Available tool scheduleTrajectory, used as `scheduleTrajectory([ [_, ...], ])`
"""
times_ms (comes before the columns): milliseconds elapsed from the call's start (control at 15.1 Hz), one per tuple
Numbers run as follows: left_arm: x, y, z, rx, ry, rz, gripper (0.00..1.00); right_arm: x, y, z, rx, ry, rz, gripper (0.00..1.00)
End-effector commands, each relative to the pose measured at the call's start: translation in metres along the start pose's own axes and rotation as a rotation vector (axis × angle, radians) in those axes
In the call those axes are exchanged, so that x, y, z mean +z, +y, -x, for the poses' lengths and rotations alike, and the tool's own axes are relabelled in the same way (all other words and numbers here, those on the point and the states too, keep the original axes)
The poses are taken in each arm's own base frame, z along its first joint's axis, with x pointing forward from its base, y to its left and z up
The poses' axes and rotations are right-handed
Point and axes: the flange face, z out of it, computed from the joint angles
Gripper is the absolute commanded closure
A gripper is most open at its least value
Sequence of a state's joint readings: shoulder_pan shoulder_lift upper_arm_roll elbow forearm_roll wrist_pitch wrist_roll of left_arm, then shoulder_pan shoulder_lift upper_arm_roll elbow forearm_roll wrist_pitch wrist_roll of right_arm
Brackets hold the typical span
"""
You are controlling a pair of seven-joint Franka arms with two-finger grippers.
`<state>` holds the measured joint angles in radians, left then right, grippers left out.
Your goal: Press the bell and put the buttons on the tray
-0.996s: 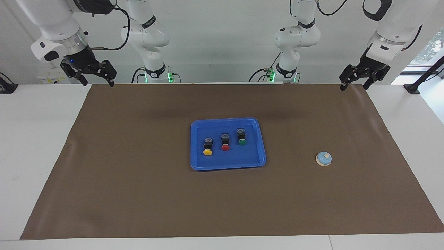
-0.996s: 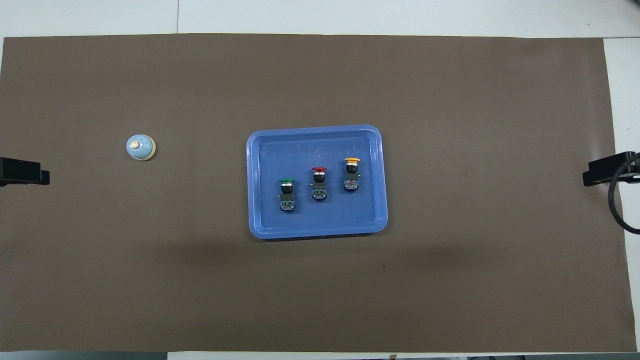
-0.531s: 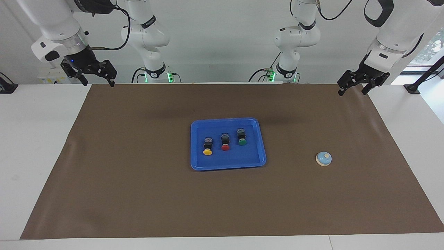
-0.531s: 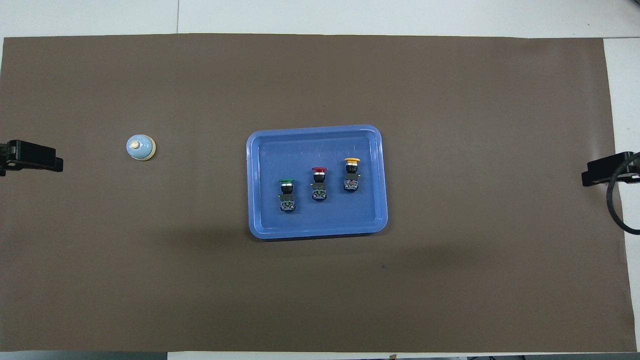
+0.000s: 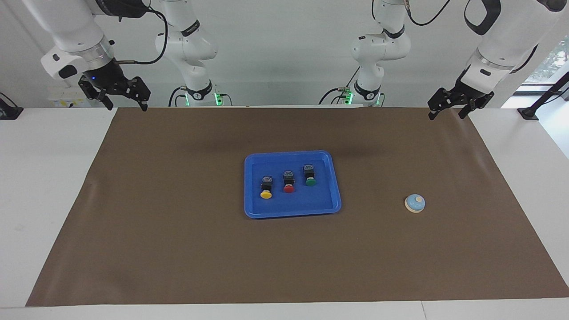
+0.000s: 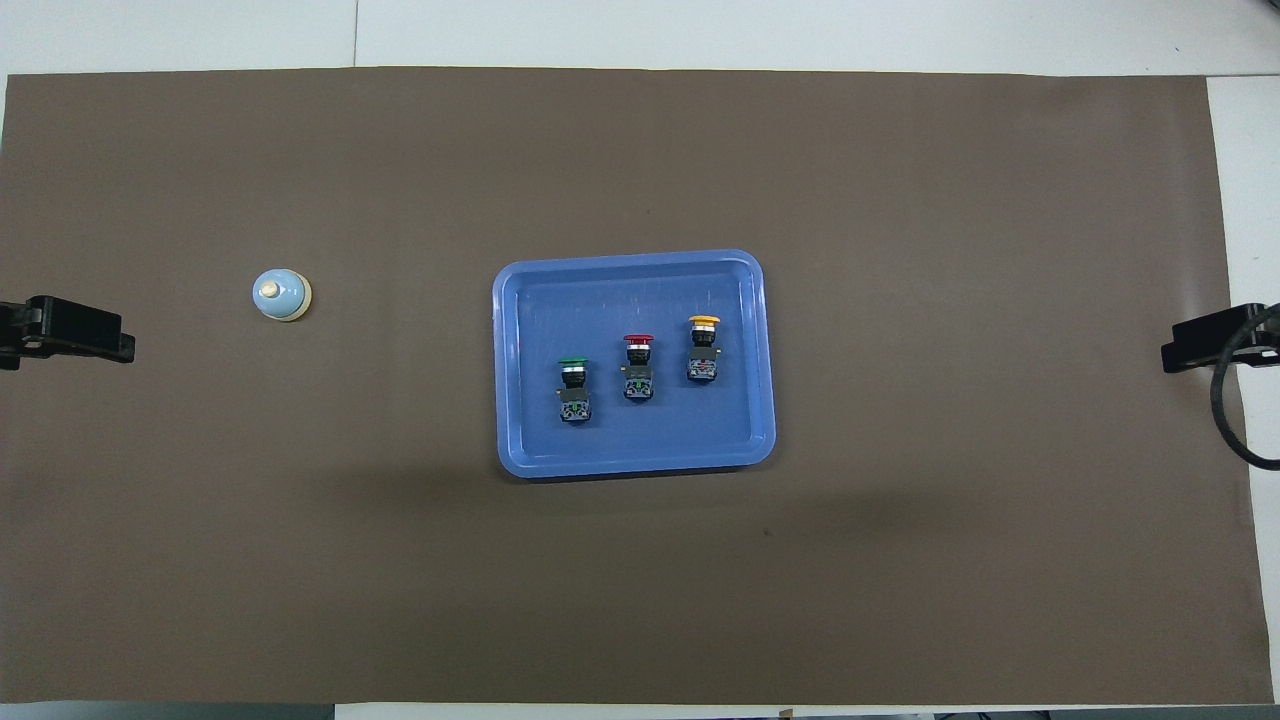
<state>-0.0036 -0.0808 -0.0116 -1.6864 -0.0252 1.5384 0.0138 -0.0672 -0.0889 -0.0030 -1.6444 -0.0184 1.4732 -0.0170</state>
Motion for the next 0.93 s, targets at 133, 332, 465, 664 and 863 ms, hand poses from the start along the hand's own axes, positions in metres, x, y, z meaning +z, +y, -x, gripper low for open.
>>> scheduleTrajectory([
  [133,-0.0046,0.0065,0.0084,0.013,-0.028,-0.001,0.0,-0.0006,-0.0003,0.0042,-0.02,0.002,0.005,0.0],
  [332,-0.0043,0.0065,0.0087,0.013,-0.031,-0.001,0.0,-0.0006,-0.0003,0.0042,-0.02,0.002,0.005,0.0],
  [465,-0.0058,0.0057,0.0077,0.013,-0.021,-0.001,0.0,-0.0006,-0.0003,0.0042,-0.02,0.002,0.005,0.0],
  [664,-0.0071,0.0059,0.0056,0.019,-0.005,0.001,0.0,-0.0006,0.0005,0.0043,-0.017,0.002,0.005,0.0],
  [863,-0.0067,0.0059,0.0061,0.059,-0.01,0.001,0.0,-0.0006,0.0005,0.0043,-0.019,0.002,0.005,0.0],
])
